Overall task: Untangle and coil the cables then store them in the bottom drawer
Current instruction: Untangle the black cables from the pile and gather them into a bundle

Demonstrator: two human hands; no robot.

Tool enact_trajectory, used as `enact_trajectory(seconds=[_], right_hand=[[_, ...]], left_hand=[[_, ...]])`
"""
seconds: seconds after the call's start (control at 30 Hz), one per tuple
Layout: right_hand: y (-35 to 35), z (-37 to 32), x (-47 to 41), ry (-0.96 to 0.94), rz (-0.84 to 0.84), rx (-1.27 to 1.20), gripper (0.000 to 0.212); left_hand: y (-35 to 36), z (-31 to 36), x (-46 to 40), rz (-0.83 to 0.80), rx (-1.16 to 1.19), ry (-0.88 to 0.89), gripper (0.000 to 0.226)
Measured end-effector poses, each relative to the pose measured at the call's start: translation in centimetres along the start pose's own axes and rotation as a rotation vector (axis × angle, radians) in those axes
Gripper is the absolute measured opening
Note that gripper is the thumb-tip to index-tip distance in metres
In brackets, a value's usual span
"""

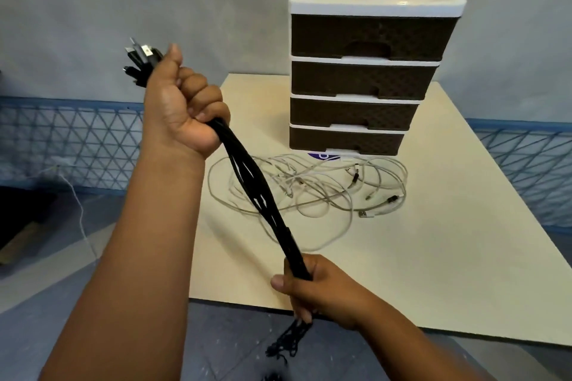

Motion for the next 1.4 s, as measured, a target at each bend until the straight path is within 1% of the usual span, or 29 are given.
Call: enact_trajectory(seconds=[0.07, 0.17, 0.23, 0.3, 0.37, 0.43, 0.5, 0.53, 0.6, 0.67, 0.73, 0.83, 0.93, 1.03, 1.1, 1.17, 1.2, 1.27, 1.3, 1.33, 1.4], right_hand=[[-0.3, 1.1, 0.1, 0.028, -0.027, 0.064, 0.029], [-0.9, 1.0, 0.2, 0.039, -0.076, 0.151, 0.013], [-1.1, 0.5, -0.3, 0.060, -0.098, 0.184, 0.009], [-1.3, 0.1, -0.7, 0.065, -0.111, 0.133, 0.010], [-1.5, 0.0, -0.7, 0.051, -0.111, -0.007, 0.011], [-2.0, 0.2, -0.3, 0.042, -0.081, -0.148, 0.014], [-2.8, 0.4, 0.5, 0.055, -0.037, -0.241, 0.015], [-3.2, 0.5, 1.2, 0.057, -0.029, -0.244, 0.015], [-4.0, 0.9, 2.7, 0.069, -0.080, -0.176, 0.015], [-4.3, 1.8, 4.3, 0.127, -0.176, -0.062, 0.016], [-4.4, 3.1, 6.1, 0.188, -0.229, 0.023, 0.019], [-4.4, 4.9, 8.5, 0.182, -0.182, 0.044, 0.020], [-4.3, 4.8, 10.5, 0.138, -0.048, 0.061, 0.027], [-4.1, 2.7, 11.9, 0.093, 0.105, -0.041, 0.033], [-3.8, 0.5, 12.5, 0.035, 0.202, -0.092, 0.035], [-3.6, -2.0, 12.9, -0.015, 0.294, -0.141, 0.032], [-3.5, -3.1, 13.2, -0.035, 0.332, -0.182, 0.031], [-3.0, -5.1, 13.9, -0.077, 0.374, -0.254, 0.032], [-2.7, -6.1, 14.3, -0.097, 0.388, -0.261, 0.033], [-2.2, -6.9, 14.5, -0.116, 0.399, -0.247, 0.033], [-1.1, -8.1, 14.9, -0.142, 0.412, -0.179, 0.030]], left_hand=[[-1.3, 1.7, -1.0, 0.025, 0.025, 0.025, 0.050], [-3.1, 3.1, -1.8, 0.059, 0.033, 0.032, 0.048], [-4.2, 3.8, -2.2, 0.076, 0.054, 0.043, 0.047], [-5.0, 4.5, -2.6, 0.078, 0.093, 0.054, 0.046], [-5.5, 5.1, -2.7, 0.080, 0.081, 0.071, 0.045], [-5.5, 5.2, -2.6, 0.096, -0.009, 0.113, 0.044], [-5.6, 4.7, -2.3, 0.145, -0.203, 0.176, 0.047], [-5.6, 4.2, -2.0, 0.160, -0.299, 0.198, 0.049], [-5.6, 3.3, -1.2, 0.151, -0.405, 0.220, 0.050], [-5.5, 3.3, -0.3, 0.149, -0.406, 0.241, 0.050], [-5.1, 4.4, 0.5, 0.165, -0.373, 0.289, 0.048], [-4.2, 5.5, 1.9, 0.164, -0.403, 0.322, 0.045], [-2.7, 4.0, 4.1, 0.126, -0.657, 0.329, 0.045], [-0.8, 0.8, 7.0, 0.051, -0.940, 0.278, 0.038], [0.2, -2.0, 9.5, -0.021, -1.200, 0.202, 0.029], [1.1, -5.1, 12.3, -0.151, -1.478, 0.071, 0.024], [1.4, -6.7, 13.7, -0.236, -1.542, 0.005, 0.025], [1.8, -9.8, 16.5, -0.356, -1.503, -0.124, 0.024], [1.8, -11.1, 17.6, -0.370, -1.466, -0.165, 0.024], [1.8, -12.3, 18.5, -0.348, -1.411, -0.190, 0.025], [1.6, -14.1, 19.7, -0.233, -1.207, -0.234, 0.033]])
Point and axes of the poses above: each hand's wrist, its own x-axis away from the middle knuckle, its own y-axis out of the palm, z = x × y, the point moved 3 cm from there along -x, towards the middle knuckle, and after that the axes turned 1 degree about -z, right-handed, at the moved point
